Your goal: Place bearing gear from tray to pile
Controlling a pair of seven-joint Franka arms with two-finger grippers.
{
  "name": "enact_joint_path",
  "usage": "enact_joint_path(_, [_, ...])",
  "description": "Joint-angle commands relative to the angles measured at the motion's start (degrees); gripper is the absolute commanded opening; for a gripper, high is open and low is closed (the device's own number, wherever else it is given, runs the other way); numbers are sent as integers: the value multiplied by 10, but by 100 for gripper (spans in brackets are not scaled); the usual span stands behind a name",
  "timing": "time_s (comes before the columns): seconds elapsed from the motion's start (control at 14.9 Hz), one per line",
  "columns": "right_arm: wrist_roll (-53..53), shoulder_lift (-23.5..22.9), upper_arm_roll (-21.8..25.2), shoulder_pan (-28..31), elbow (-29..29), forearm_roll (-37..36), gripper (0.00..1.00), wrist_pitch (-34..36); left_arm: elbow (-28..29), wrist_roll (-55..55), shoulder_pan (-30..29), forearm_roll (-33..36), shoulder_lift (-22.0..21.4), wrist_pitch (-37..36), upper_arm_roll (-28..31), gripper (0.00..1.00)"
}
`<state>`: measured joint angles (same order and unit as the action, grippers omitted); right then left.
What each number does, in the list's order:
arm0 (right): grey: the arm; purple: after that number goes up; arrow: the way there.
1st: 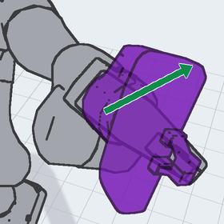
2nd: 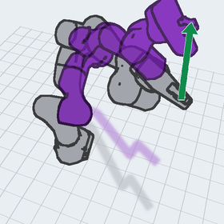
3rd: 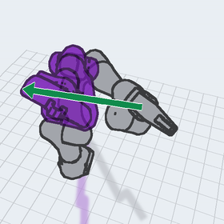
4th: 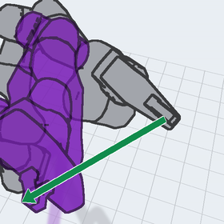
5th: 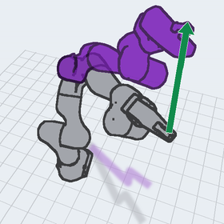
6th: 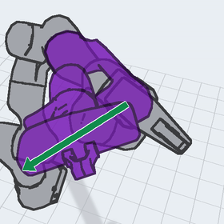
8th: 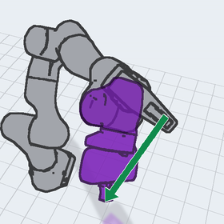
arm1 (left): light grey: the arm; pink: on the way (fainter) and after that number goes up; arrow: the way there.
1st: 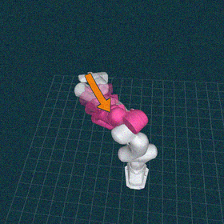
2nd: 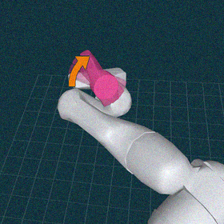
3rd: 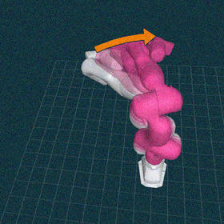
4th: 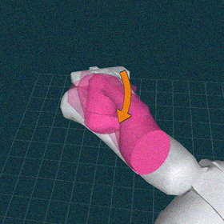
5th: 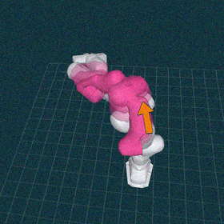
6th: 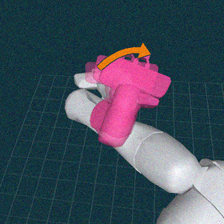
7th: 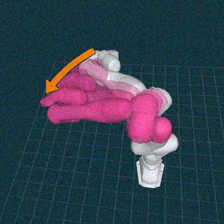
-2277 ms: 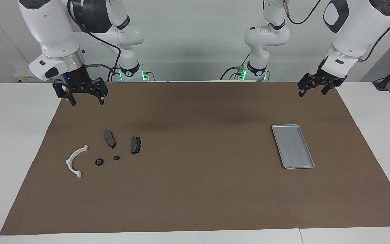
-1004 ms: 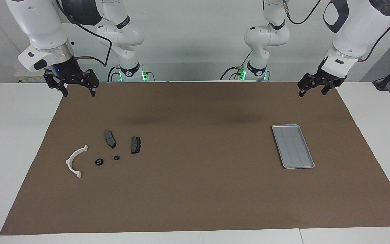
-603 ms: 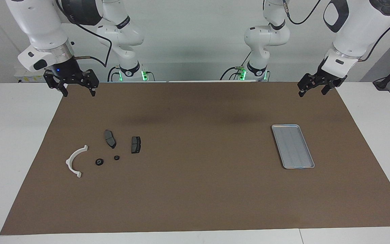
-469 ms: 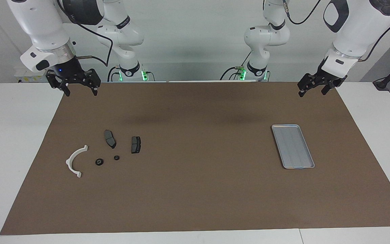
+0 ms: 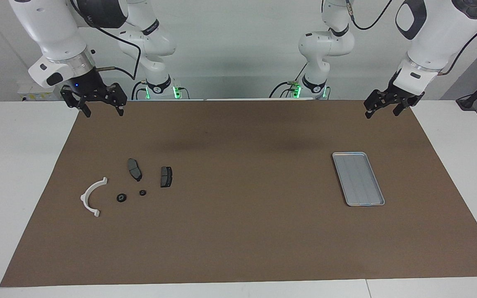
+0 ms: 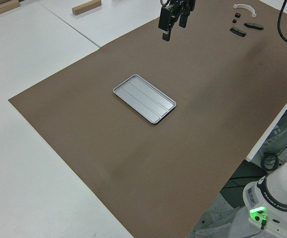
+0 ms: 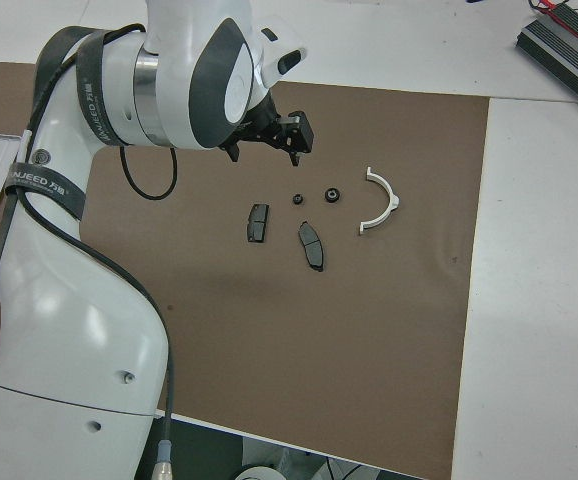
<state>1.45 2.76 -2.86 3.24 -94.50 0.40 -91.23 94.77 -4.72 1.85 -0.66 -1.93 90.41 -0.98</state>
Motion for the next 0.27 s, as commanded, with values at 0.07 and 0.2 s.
enact_joint_path(0.07, [-7,14,-14,16,-11,10,100,8,4,2,-2,7,-6,0,-1,100])
enact_joint_path(0.2, [-7,14,-14,16,-11,10,100,10,4,2,-2,7,-6,0,-1,100])
